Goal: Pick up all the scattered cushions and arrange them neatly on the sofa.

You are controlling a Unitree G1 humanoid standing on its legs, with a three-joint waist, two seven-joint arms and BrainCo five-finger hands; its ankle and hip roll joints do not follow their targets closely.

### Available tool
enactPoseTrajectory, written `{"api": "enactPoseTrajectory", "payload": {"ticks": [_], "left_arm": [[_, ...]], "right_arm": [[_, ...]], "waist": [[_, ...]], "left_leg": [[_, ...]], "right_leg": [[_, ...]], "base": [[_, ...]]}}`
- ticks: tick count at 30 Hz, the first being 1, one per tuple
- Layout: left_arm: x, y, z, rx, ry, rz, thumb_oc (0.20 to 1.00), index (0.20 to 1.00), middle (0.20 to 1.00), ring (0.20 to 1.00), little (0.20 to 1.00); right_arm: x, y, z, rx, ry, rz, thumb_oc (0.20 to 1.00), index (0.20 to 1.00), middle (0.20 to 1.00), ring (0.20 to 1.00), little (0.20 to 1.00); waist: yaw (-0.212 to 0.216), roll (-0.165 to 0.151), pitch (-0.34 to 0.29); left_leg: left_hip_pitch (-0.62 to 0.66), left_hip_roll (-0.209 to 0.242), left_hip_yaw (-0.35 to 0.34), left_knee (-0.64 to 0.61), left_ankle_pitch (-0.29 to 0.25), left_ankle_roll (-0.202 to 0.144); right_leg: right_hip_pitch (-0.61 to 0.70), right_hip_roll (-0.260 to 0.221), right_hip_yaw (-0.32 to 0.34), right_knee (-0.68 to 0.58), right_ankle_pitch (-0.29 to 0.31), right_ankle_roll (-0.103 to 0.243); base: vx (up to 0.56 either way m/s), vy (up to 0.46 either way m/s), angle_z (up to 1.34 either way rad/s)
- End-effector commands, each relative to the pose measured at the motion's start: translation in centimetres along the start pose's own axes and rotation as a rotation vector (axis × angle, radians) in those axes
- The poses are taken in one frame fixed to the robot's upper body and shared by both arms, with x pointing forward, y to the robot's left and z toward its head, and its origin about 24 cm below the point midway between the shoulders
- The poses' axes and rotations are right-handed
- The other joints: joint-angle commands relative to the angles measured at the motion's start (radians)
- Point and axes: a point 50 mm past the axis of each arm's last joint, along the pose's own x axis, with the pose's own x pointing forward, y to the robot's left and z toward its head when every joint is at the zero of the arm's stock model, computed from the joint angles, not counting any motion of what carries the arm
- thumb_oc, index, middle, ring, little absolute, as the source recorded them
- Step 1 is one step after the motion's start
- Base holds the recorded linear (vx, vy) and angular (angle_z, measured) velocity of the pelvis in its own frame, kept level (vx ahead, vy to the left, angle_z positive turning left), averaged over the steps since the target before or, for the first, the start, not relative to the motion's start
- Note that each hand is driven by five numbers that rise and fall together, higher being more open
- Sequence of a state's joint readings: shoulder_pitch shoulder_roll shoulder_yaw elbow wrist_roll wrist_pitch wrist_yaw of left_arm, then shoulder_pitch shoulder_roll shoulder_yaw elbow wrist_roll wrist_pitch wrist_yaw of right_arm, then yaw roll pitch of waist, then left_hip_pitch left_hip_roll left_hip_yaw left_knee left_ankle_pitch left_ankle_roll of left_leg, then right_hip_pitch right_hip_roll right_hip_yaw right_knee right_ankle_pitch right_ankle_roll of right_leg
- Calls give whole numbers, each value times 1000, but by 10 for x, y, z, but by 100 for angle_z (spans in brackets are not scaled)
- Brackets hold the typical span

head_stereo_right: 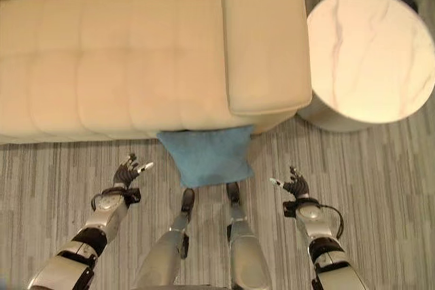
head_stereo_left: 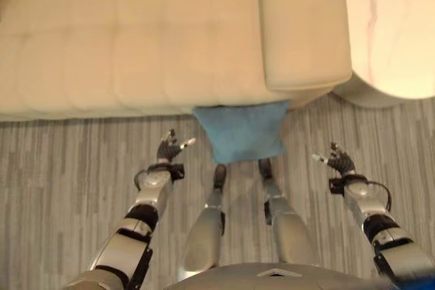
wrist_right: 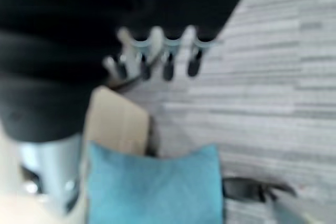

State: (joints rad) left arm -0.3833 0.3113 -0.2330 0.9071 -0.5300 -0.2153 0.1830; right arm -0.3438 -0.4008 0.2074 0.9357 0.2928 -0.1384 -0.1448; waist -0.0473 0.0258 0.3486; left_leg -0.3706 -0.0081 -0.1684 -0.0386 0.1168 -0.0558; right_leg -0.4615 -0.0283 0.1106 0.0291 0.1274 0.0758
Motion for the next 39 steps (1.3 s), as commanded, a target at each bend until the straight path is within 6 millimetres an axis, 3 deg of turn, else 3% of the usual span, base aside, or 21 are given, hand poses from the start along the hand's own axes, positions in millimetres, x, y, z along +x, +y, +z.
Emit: {"api": "enactPoseTrajectory", "payload": {"ticks": [1, 5, 6, 8, 11, 13, 14, 15, 18, 24, 28, 30, 34, 35, 36, 37, 39], "left_arm": [[0, 9, 3, -34, -37, 87, 1000, 1000, 1000, 1000, 1000], [14, 6, 42, -54, -142, 115, 1000, 1000, 1000, 1000, 1000], [14, 6, 42, -54, -142, 115, 1000, 1000, 1000, 1000, 1000], [20, 3, 71, -81, -227, 124, 1000, 1000, 1000, 1000, 1000], [24, -1, 95, -108, -297, 128, 1000, 1000, 1000, 1000, 1000], [24, -1, 100, -112, -312, 129, 1000, 1000, 1000, 1000, 1000], [25, -1, 111, -132, -341, 137, 1000, 1000, 1000, 1000, 1000], [25, -3, 110, -135, -337, 133, 1000, 1000, 1000, 1000, 1000], [26, -9, 125, -146, -369, 115, 1000, 1000, 1000, 1000, 1000], [30, -16, 156, -78, -425, 111, 1000, 1000, 1000, 1000, 1000], [33, -19, 181, -43, -463, 108, 1000, 1000, 1000, 1000, 1000], [31, -24, 218, -33, -538, 93, 1000, 1000, 1000, 1000, 1000], [22, -33, 257, 13, -647, 57, 1000, 1000, 1000, 1000, 1000], [14, -45, 282, 32, -720, 20, 1000, 1000, 1000, 1000, 1000], [8, -52, 294, 31, -757, -6, 1000, 1000, 1000, 1000, 1000], [8, -52, 294, 31, -757, -6, 1000, 1000, 1000, 1000, 1000], [-8, -84, 312, -6, -835, -119, 1000, 1000, 1000, 1000, 1000]], "right_arm": [[0, -5, 11, 27, -72, -68, 1000, 1000, 1000, 1000, 1000], [13, -14, 61, 12, -220, -129, 1000, 1000, 1000, 1000, 1000], [13, -14, 61, 12, -220, -129, 1000, 1000, 1000, 1000, 1000], [17, -23, 100, 0, -336, -161, 1000, 1000, 1000, 1000, 1000], [17, -31, 136, -11, -442, -192, 1000, 1000, 1000, 1000, 1000], [16, -33, 142, -10, -461, -199, 1000, 1000, 1000, 1000, 1000], [15, -38, 158, 5, -512, -221, 1000, 1000, 1000, 1000, 1000], [15, -38, 161, 5, -522, -222, 1000, 1000, 1000, 1000, 1000], [14, -43, 176, 37, -558, -251, 1000, 1000, 1000, 1000, 1000], [14, -45, 195, 45, -591, -273, 1000, 1000, 1000, 1000, 1000], [11, -45, 220, 50, -649, -282, 1000, 1000, 1000, 1000, 1000], [5, -43, 249, 41, -720, -284, 1000, 1000, 1000, 1000, 1000], [-1, -43, 272, 16, -781, -281, 1000, 1000, 1000, 1000, 1000], [-8, -43, 293, 0, -833, -278, 1000, 1000, 1000, 1000, 1000], [-13, -42, 305, -10, -864, -273, 1000, 1000, 1000, 1000, 1000], [-13, -42, 305, -10, -864, -273, 1000, 1000, 1000, 1000, 1000], [-25, -23, 335, -79, -937, -215, 1000, 1000, 1000, 1000, 1000]], "waist": [[13, -42, -47], [-2, -36, -20], [-2, -36, -20], [-9, -33, -1], [-15, -34, 21], [-15, -34, 29], [-16, -33, 35], [-15, -33, 32], [-17, -36, 32], [-23, -41, 26], [-33, -43, 29], [-45, -42, 30], [-57, -38, 31], [-60, -25, 43], [-59, -19, 55], [-59, -19, 55], [-47, -1, 83]], "left_leg": [[-87, -29, 26, 137, -81, -31], [-243, -45, 23, 216, -86, -40], [-244, -45, 23, 216, -86, -40], [-360, -46, 15, 276, -93, -42], [-487, -52, 8, 369, -114, -45], [-515, -52, 3, 391, -119, -45], [-608, -53, -4, 468, -140, -47], [-622, -49, -6, 499, -182, -45], [-750, -54, -12, 606, -209, -51], [-915, -70, -15, 717, -232, -53], [-1000, -72, -6, 750, -238, -52], [-1072, -72, 2, 759, -235, -48], [-1133, -71, 16, 754, -229, -40], [-1153, -70, 24, 747, -225, -33], [-1157, -67, 27, 745, -222, -30], [-1157, -67, 27, 745, -222, -30], [-1158, -64, 32, 736, -213, -21]], "right_leg": [[-127, -56, 12, 115, -35, 84], [-268, -58, 16, 164, -33, 84], [-268, -58, 16, 165, -33, 84], [-374, -62, 21, 215, -34, 83], [-486, -67, 24, 300, -56, 77], [-511, -68, 27, 322, -63, 74], [-597, -70, 33, 403, -85, 66], [-611, -64, 31, 440, -129, 60], [-734, -62, 34, 559, -160, 48], [-884, -58, 40, 657, -184, 41], [-968, -53, 47, 685, -184, 39], [-1036, -51, 55, 678, -172, 46], [-1092, -50, 68, 664, -156, 56], [-1108, -49, 76, 644, -149, 64], [-1109, -47, 80, 632, -145, 66], [-1109, -46, 80, 632, -145, 66], [-1109, -44, 79, 617, -140, 66]], "base": [[-92, -10, 14], [-96, -7, 13], [-100, -4, 17], [-89, -7, 14], [-37, -30, 14], [-1, -21, 18], [84, -54, 12], [99, -72, 12], [76, -53, 18], [15, -11, 8], [13, 27, -2], [46, 86, -6], [42, 66, -7], [35, 106, -13], [26, 100, -11], [16, 47, -10], [18, 10, -5]]}}
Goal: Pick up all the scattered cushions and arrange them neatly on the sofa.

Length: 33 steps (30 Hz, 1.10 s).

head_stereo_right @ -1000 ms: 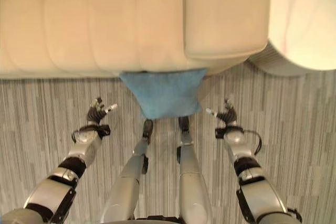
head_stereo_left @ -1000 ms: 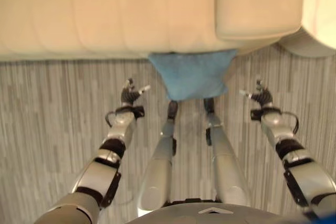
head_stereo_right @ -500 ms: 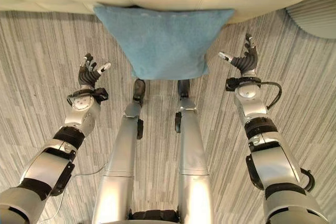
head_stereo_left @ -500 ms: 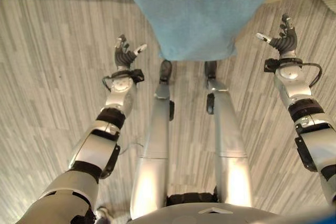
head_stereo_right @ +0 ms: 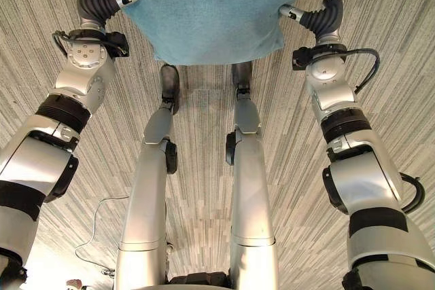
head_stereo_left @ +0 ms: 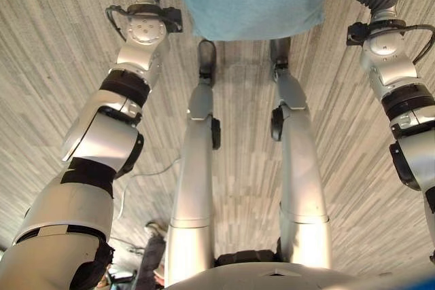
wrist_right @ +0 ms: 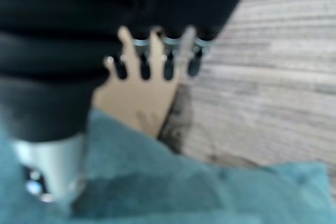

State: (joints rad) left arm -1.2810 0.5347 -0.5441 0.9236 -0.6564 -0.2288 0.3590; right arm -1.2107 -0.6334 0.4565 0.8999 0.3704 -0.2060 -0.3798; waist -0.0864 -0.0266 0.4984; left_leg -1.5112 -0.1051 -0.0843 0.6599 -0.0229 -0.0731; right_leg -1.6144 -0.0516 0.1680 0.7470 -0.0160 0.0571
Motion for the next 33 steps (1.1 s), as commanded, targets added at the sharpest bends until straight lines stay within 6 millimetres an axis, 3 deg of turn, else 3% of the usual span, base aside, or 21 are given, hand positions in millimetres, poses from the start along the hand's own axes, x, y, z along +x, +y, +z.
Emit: {"api": "enactPoseTrajectory", "payload": {"ticks": [1, 3, 5, 7, 8, 9, 10, 11, 14, 18, 19, 25, 26, 30, 31, 33], "left_arm": [[-16, -22, -13, -113, -3, -46, 1000, 1000, 1000, 1000, 1000], [-18, -29, -10, -138, -12, -61, 1000, 1000, 1000, 1000, 1000], [-22, -51, 1, -196, -47, -109, 1000, 1000, 1000, 1000, 1000], [-23, -57, 2, -227, -44, -112, 1000, 1000, 1000, 1000, 1000], [-23, -57, 2, -227, -44, -111, 1000, 1000, 1000, 1000, 1000], [-25, -63, 6, -263, -58, -126, 762, 762, 762, 762, 762], [-26, -64, 9, -274, -69, -130, 413, 413, 413, 413, 413], [-27, -65, 10, -290, -79, -130, 200, 200, 200, 200, 200], [-34, -64, 10, -344, -99, -138, 200, 200, 200, 200, 200], [-58, -64, -2, -388, -112, -172, 200, 200, 200, 200, 200], [-70, -64, -10, -430, -96, -170, 200, 200, 200, 200, 200], [-100, -50, -37, -492, -39, -135, 200, 200, 200, 200, 200], [-106, -48, -42, -492, -30, -139, 200, 200, 200, 200, 200], [-134, -37, -68, -487, 51, -146, 200, 200, 200, 200, 200], [-158, -24, -88, -492, 112, -129, 200, 200, 200, 200, 200], [-178, -11, -103, -481, 169, -115, 200, 200, 200, 200, 200]], "right_arm": [[-9, 21, -4, -37, -16, 93, 1000, 1000, 1000, 1000, 1000], [-7, 28, 4, -36, -38, 111, 1000, 1000, 1000, 1000, 1000], [-6, 54, 26, -39, -101, 173, 1000, 1000, 1000, 1000, 1000], [-12, 78, 40, 29, -129, 228, 460, 460, 460, 460, 460], [-12, 79, 40, 29, -129, 229, 200, 200, 200, 200, 200], [-20, 96, 48, 69, -152, 278, 200, 200, 200, 200, 200], [-23, 102, 50, 86, -158, 297, 200, 200, 200, 200, 200], [-27, 107, 52, 114, -165, 309, 200, 200, 200, 200, 200], [-42, 117, 52, 191, -181, 350, 200, 200, 200, 200, 200], [-64, 113, 42, 257, -210, 381, 200, 200, 200, 200, 200], [-73, 108, 37, 259, -224, 385, 200, 200, 200, 200, 200], [-101, 89, 20, 265, -253, 367, 200, 200, 200, 200, 200], [-107, 87, 16, 273, -245, 369, 200, 200, 200, 200, 200], [-133, 77, -14, 270, -157, 379, 200, 200, 200, 200, 200], [-157, 72, -38, 264, -70, 399, 200, 200, 200, 200, 200], [-179, 72, -57, 273, 22, 444, 200, 200, 200, 200, 200]], "waist": [[-3, 55, -62], [2, 59, -57], [16, 70, -43], [21, 72, -41], [20, 71, -41], [22, 70, -44], [22, 69, -46], [21, 67, -51], [14, 58, -84], [9, 44, -136], [12, 43, -140], [26, 34, -143], [31, 33, -139], [49, 19, -153], [65, 11, -170], [78, 9, -192]], "left_leg": [[-14, 34, -49, 36, -71, -3], [-12, 34, -50, 35, -69, -3], [-7, 35, -49, 33, -63, -1], [-4, 37, -51, 27, -55, -3], [-4, 37, -51, 27, -55, -3], [0, 39, -51, 18, -48, -4], [1, 38, -51, 16, -45, -6], [2, 38, -52, 7, -42, -6], [12, 35, -56, -28, -21, -12], [46, 32, -58, -80, 0, -22], [97, 36, -64, -114, 10, -26], [309, 50, -81, -240, 42, -39], [336, 50, -88, -268, 77, -43], [498, 47, -101, -306, 80, -46], [638, 41, -117, -337, 79, -46], [792, 44, -136, -386, 81, -47]], "right_leg": [[44, -20, 20, -99, 5, 85], [44, -18, 19, -98, 5, 84], [44, -15, 14, -94, 6, 80], [44, -9, 10, -85, 6, 78], [44, -9, 10, -85, 6, 78], [44, -4, 3, -85, 9, 76], [44, -3, 1, -86, 9, 75], [44, -2, 0, -89, 11, 75], [44, 1, -8, -93, 15, 75], [62, 2, -14, -90, 20, 73], [111, -1, -19, -108, 19, 73], [336, -29, -50, -197, 15, 71], [368, -35, -52, -227, 46, 73], [543, -44, -78, -269, 14, 58], [693, -39, -106, -283, -24, 43], [858, -35, -136, -318, -47, 34]], "base": [[0, 0, 0], [-3, -26, 0], [-11, -60, 2], [-14, -53, 0], [-15, -52, 0], [-9, -39, 2], [-8, -48, 4], [-5, -37, 5], [-10, -31, 4], [-31, -17, 2], [-62, -14, 0], [-66, -32, 7], [-100, -29, 12], [-33, -49, 14], [71, -74, 21], [140, -50, 36]]}}
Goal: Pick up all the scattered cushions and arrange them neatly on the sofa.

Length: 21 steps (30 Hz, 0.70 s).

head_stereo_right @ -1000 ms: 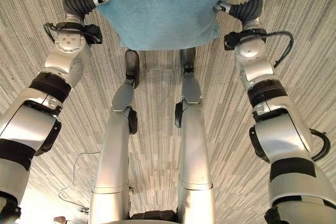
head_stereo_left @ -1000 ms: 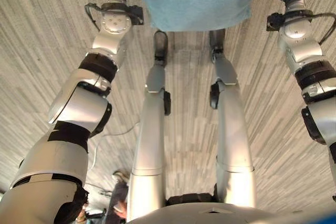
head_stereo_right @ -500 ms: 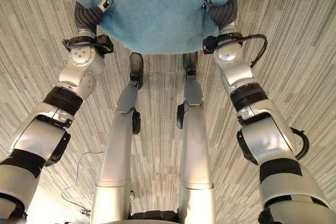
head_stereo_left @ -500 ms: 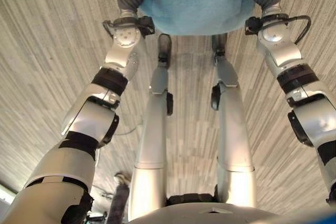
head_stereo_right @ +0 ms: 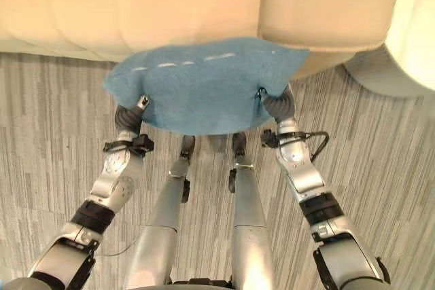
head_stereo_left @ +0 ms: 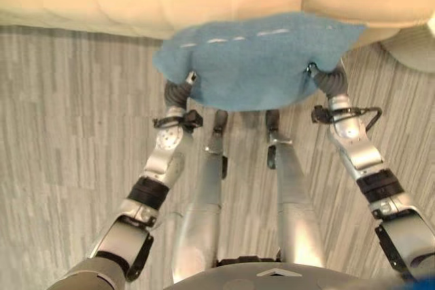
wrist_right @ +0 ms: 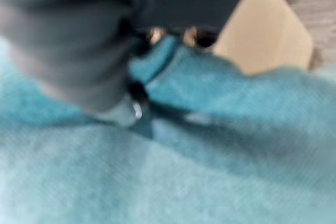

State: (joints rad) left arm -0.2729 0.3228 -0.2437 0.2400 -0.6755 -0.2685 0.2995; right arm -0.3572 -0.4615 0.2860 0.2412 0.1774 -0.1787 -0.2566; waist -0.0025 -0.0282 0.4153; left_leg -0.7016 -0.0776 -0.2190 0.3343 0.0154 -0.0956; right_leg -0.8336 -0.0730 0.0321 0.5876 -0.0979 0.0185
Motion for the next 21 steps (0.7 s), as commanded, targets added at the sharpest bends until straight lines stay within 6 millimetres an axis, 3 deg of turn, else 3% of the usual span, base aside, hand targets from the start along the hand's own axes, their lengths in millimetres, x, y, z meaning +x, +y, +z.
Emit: {"api": "enactPoseTrajectory", "payload": {"ticks": [1, 7, 9, 10, 11, 14, 15, 16, 21], "left_arm": [[2, -28, 25, -32, -159, -189, 200, 200, 200, 200, 200], [-14, -14, 6, -45, -82, -171, 200, 200, 200, 200, 200], [-16, -17, 0, -64, -62, -182, 200, 200, 200, 200, 200], [-17, -20, -4, -78, -44, -194, 200, 200, 200, 200, 200], [-18, -20, -7, -83, -29, -197, 200, 200, 200, 200, 200], [-22, -17, -11, -82, -10, -207, 200, 200, 200, 200, 200], [-23, -17, -11, -75, -8, -212, 200, 200, 200, 200, 200], [-29, -13, -16, -48, 27, -225, 200, 200, 200, 200, 200], [-29, -10, -10, -3, 6, -230, 200, 200, 200, 200, 200]], "right_arm": [[-2, 28, 31, 95, -186, 135, 200, 200, 200, 200, 200], [-15, 27, 16, 81, -131, 145, 200, 200, 200, 200, 200], [-17, 20, 15, 56, -128, 128, 200, 200, 200, 200, 200], [-18, 16, 13, 40, -122, 113, 200, 200, 200, 200, 200], [-19, 16, 11, 39, -112, 114, 200, 200, 200, 200, 200], [-24, 11, 5, 39, -85, 94, 200, 200, 200, 200, 200], [-24, 13, 4, 46, -79, 97, 200, 200, 200, 200, 200], [-27, 17, -4, 70, -35, 102, 200, 200, 200, 200, 200], [-27, 24, -7, 92, -11, 120, 200, 200, 200, 200, 200]], "waist": [[0, 10, -115], [-5, 16, -157], [-14, 19, -172], [-23, 8, -184], [-26, 8, -200], [-33, 4, -225], [-26, -3, -229], [-20, -17, -271], [-5, -23, -274]], "left_leg": [[42, 21, -8, -87, 46, -26], [244, 46, -23, -203, 82, -37], [273, 46, 9, -194, 77, -37], [291, 51, 74, -166, 65, -31], [311, 51, 99, -173, 54, -17], [338, 72, 141, -196, 65, -15], [349, 62, 128, -193, 54, -10], [405, 47, 122, -207, 25, 16], [462, 26, 158, -182, -30, 66]], "right_leg": [[136, -13, -11, -175, 29, 70], [380, 6, -58, -302, 28, 65], [441, 4, -76, -347, 34, 65], [496, -7, -102, -384, 40, 67], [514, -6, -108, -404, 44, 73], [559, -16, -133, -460, 66, 78], [572, -20, -130, -474, 74, 82], [643, -53, -108, -516, 96, 103], [659, -100, -60, -466, 125, 140]], "base": [[159, -33, 31], [91, -47, 17], [82, -104, 57], [79, -77, 90], [80, -78, 108], [124, -9, 81], [311, 206, 43], [312, 207, 28], [183, 241, -15]]}}
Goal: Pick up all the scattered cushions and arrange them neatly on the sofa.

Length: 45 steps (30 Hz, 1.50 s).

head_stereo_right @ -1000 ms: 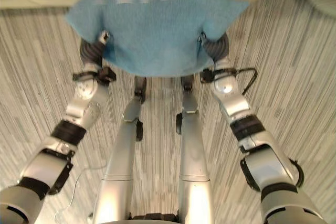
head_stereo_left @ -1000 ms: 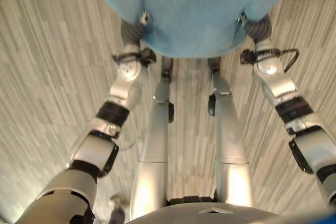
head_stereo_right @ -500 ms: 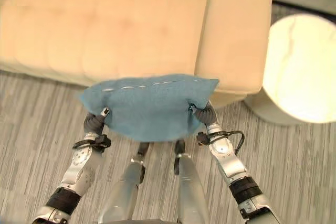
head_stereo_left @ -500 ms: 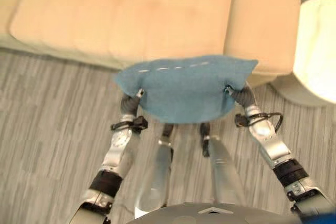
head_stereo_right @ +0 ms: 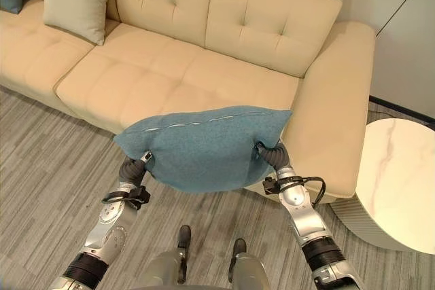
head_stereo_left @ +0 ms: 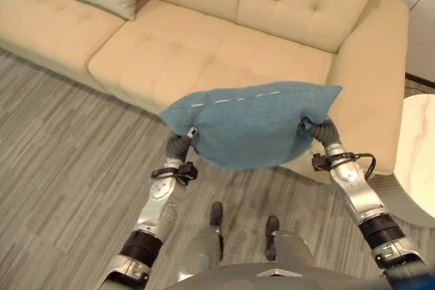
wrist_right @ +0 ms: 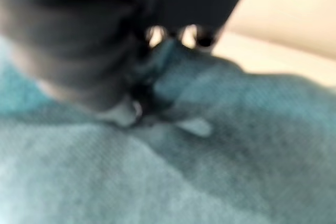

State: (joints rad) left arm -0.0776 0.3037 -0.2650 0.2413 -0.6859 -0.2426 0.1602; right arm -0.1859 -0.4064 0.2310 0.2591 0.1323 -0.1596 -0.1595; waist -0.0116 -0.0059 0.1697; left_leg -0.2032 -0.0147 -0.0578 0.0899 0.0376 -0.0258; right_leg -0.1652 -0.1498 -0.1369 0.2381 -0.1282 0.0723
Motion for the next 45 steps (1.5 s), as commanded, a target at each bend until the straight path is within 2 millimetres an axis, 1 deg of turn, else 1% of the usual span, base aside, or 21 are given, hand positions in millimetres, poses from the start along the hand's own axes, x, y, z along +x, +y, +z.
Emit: {"api": "enactPoseTrajectory", "payload": {"ticks": [1, 3, 5, 6, 8, 9, 11, 13, 16, 19, 20, 22, 23, 27, 28, 31, 34, 36, 39, 40, 45], "left_arm": [[11, -27, 41, 34, -204, -176, 200, 200, 200, 200, 200], [10, -23, 39, 53, -200, -159, 200, 200, 200, 200, 200], [8, -17, 40, 39, -205, -126, 200, 200, 200, 200, 200], [8, -20, 35, 25, -189, -137, 200, 200, 200, 200, 200], [7, -26, 28, 7, -159, -163, 200, 200, 200, 200, 200], [6, -29, 23, -16, -139, -175, 200, 200, 200, 200, 200], [5, -33, 18, -11, -107, -218, 200, 200, 200, 200, 200], [6, -32, 18, 6, -104, -218, 200, 200, 200, 200, 200], [4, -32, 23, 4, -122, -216, 200, 200, 200, 200, 200], [9, -34, 35, 27, -167, -218, 200, 200, 200, 200, 200], [12, -34, 42, 52, -195, -215, 200, 200, 200, 200, 200], [12, -25, 48, 72, -220, -178, 200, 200, 200, 200, 200], [12, -23, 46, 77, -211, -173, 200, 200, 200, 200, 200], [8, -32, 33, 56, -167, -218, 200, 200, 200, 200, 200], [7, -33, 31, 49, -161, -225, 200, 200, 200, 200, 200], [6, -42, 29, 27, -146, -276, 200, 200, 200, 200, 200], [7, -44, 28, 16, -141, -281, 200, 200, 200, 200, 200], [6, -45, 26, 20, -134, -280, 200, 200, 200, 200, 200], [7, -45, 28, 24, -142, -274, 200, 200, 200, 200, 200], [7, -45, 29, 22, -153, -261, 200, 200, 200, 200, 200], [9, -48, 33, 35, -168, -280, 200, 200, 200, 200, 200]], "right_arm": [[10, 23, 38, 81, -191, 82, 200, 200, 200, 200, 200], [9, 23, 33, 82, -174, 96, 200, 200, 200, 200, 200], [10, 26, 34, 92, -173, 106, 200, 200, 200, 200, 200], [10, 19, 32, 73, -167, 95, 200, 200, 200, 200, 200], [7, 12, 30, 63, -164, 78, 200, 200, 200, 200, 200], [4, 5, 28, 59, -156, 59, 200, 200, 200, 200, 200], [-5, -5, 17, 69, -116, 7, 200, 200, 200, 200, 200], [-6, 0, 16, 88, -116, 2, 200, 200, 200, 200, 200], [-2, 8, 21, 84, -132, 24, 200, 200, 200, 200, 200], [6, 16, 31, 100, -168, 41, 200, 200, 200, 200, 200], [9, 22, 36, 112, -181, 54, 200, 200, 200, 200, 200], [14, 29, 40, 135, -189, 80, 200, 200, 200, 200, 200], [13, 27, 37, 144, -181, 85, 200, 200, 200, 200, 200], [4, 16, 23, 133, -133, 60, 200, 200, 200, 200, 200], [2, 13, 21, 127, -126, 52, 200, 200, 200, 200, 200], [-5, -3, 17, 126, -119, -6, 200, 200, 200, 200, 200], [-6, -4, 16, 133, -114, -12, 200, 200, 200, 200, 200], [-5, -8, 15, 127, -111, -32, 200, 200, 200, 200, 200], [-4, -7, 15, 119, -110, -40, 200, 200, 200, 200, 200], [0, -5, 17, 110, -113, -40, 200, 200, 200, 200, 200], [3, -3, 20, 95, -117, -25, 200, 200, 200, 200, 200]], "waist": [[8, -46, -30], [6, -57, -61], [26, -64, -79], [18, -69, -80], [5, -69, -78], [-7, -71, -73], [-30, -59, -72], [-18, -53, -80], [-5, -61, -86], [2, -77, -77], [7, -77, -70], [4, -92, -85], [-10, -102, -93], [-40, -93, -93], [-42, -87, -101], [-53, -82, -80], [-47, -84, -76], [-41, -91, -85], [-17, -79, -84], [0, -66, -79], [-11, -63, -88]], "left_leg": [[-17, -29, 4, 59, -59, 1], [35, -35, -10, 1, -44, 4], [63, -39, -18, -14, -43, -15], [81, -28, -46, -17, -42, -36], [66, -30, -68, 18, -34, -62], [44, -27, -53, 69, -26, -78], [19, 18, 94, -11, 2, -54], [-35, -6, 100, -47, 45, -49], [-8, -15, 70, -42, 14, -25], [17, -20, 103, -13, -32, 16], [23, -12, 122, -5, -50, 21], [92, -15, 165, -39, -75, 15], [131, -33, 153, -45, -93, 20], [171, -33, 87, -33, -99, 0], [174, -26, 79, -25, -97, -10], [80, -5, 52, 205, -25, -70], [45, -13, 29, 216, -36, -57], [2, 3, 45, 119, -72, -40], [-32, -9, -6, 6, -3, -48], [-44, -11, -65, -56, 50, -63], [0, 3, -38, -47, 23, -50]], "right_leg": [[-20, -8, 126, -81, 151, 86], [-15, 104, 180, -122, 120, 56], [18, 106, 115, -183, 125, 49], [39, 141, 170, -186, 111, 30], [54, 148, 155, -201, 113, 19], [74, 140, 115, -223, 119, 13], [98, 121, 42, -252, 113, 21], [108, 120, 44, -276, 115, 31], [124, 91, 86, -249, 96, 45], [99, 55, 144, -126, 118, 75], [74, 56, 142, -90, 116, 79], [6, 125, 59, -207, 144, 68], [-25, 167, 70, -258, 171, 64], [10, 184, 153, -261, 177, 42], [16, 183, 146, -264, 177, 38], [63, 164, 116, -284, 170, 7], [81, 157, 116, -293, 162, 3], [103, 132, 121, -307, 150, 17], [124, 141, 149, -313, 136, 18], [134, 148, 185, -298, 122, 22], [134, 123, 225, -249, 99, 40]], "base": [[164, 306, -66], [238, 150, -71], [280, -68, 11], [290, -178, 50], [167, -180, 127], [124, -154, 177], [110, -94, 206], [187, 75, 192], [289, 220, -84], [181, 253, -111], [190, 235, -124], [390, 200, -101], [341, 80, -118], [302, -7, -1], [291, -78, 87], [165, -78, 89], [120, -29, 54], [213, 32, 3], [212, 103, 9], [196, 210, -59], [94, 167, -106]]}}
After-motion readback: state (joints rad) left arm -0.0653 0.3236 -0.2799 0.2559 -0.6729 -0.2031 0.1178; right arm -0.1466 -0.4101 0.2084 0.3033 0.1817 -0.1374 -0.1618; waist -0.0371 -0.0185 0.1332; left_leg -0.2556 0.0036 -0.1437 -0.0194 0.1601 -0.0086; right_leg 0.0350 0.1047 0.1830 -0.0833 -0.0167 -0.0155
